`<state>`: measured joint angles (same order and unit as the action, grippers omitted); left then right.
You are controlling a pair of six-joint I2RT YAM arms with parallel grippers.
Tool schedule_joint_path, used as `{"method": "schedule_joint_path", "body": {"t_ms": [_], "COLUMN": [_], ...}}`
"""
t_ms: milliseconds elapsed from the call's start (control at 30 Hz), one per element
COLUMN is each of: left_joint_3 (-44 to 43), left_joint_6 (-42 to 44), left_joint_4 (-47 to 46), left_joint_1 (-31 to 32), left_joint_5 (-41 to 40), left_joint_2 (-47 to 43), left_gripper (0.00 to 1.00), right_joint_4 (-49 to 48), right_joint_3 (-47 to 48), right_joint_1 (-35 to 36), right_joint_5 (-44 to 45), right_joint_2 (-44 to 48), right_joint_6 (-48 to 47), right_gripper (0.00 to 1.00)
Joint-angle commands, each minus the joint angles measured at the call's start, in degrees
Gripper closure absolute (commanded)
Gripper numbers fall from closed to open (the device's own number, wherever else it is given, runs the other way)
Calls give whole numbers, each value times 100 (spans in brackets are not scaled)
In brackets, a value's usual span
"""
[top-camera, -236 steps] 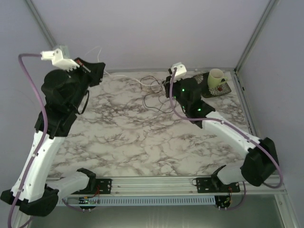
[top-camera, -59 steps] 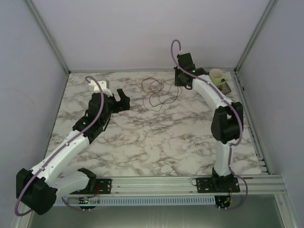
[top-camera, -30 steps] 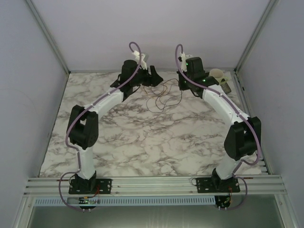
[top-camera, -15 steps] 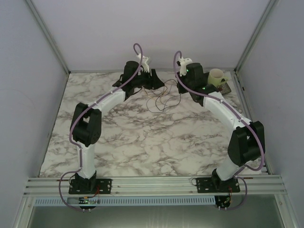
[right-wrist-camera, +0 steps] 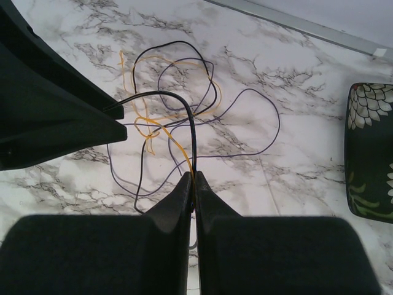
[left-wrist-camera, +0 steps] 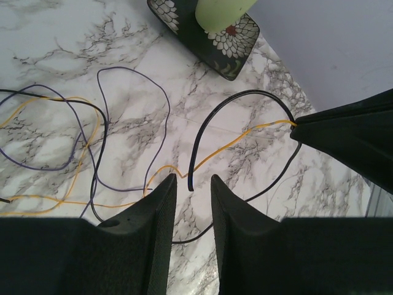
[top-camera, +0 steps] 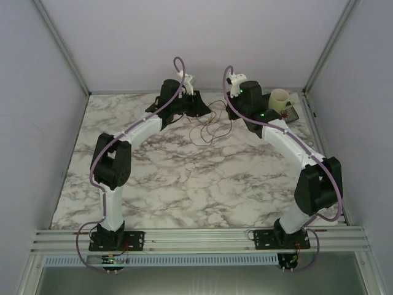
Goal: Zip-tie the wires
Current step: Pick up the cable at the center of the board.
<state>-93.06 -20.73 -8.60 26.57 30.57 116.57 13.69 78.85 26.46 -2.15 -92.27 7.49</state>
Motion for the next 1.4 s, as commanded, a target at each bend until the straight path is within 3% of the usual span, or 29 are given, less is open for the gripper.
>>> {"method": "schedule_joint_path", "body": {"t_ms": [0, 233, 433, 533, 633, 833, 933, 1100, 1233, 1367], "left_joint_3": [-305, -536, -715, -1104, -1980, -4244, -4793, -4597, -4335, -4326], "left_joint_6": [113, 227, 300, 138, 14, -53, -256, -466, -590, -634], "left_joint_4": [-73, 93, 211, 290, 610, 1549, 1633, 1489, 1371, 1384], "left_joint_1": [-20, -20, -29, -60, -111, -173, -233, -284, -283, -284], "left_joint_5": [11, 16, -99, -319, -518, -816, -878, -883, -823, -830], "left_joint_2": [83, 128, -43, -110, -23, 435, 444, 51, -197, -236], "left_gripper": [73, 100, 100, 100, 100, 100, 100, 100, 100, 100], "right_joint_4": [-244, -238, -243, -240, -244, -373, -724, -2079, -3296, -3920], "right_joint_3": [14, -8, -4, 121, 269, 291, 38, -737, -1168, -1063], "right_joint_1": [68, 88, 88, 75, 55, 26, 26, 52, 61, 105], "right_joint_5": [-92, 19, 205, 259, 234, 77, -100, -610, -670, -978], "right_joint_2": [204, 188, 130, 52, 1, 34, 149, 319, 203, -246], "right_joint_6": [-111, -133, -111, -98, -69, 105, 315, 704, 930, 1193], "right_gripper": [100, 100, 100, 74, 57, 31, 20, 10, 8, 8]}}
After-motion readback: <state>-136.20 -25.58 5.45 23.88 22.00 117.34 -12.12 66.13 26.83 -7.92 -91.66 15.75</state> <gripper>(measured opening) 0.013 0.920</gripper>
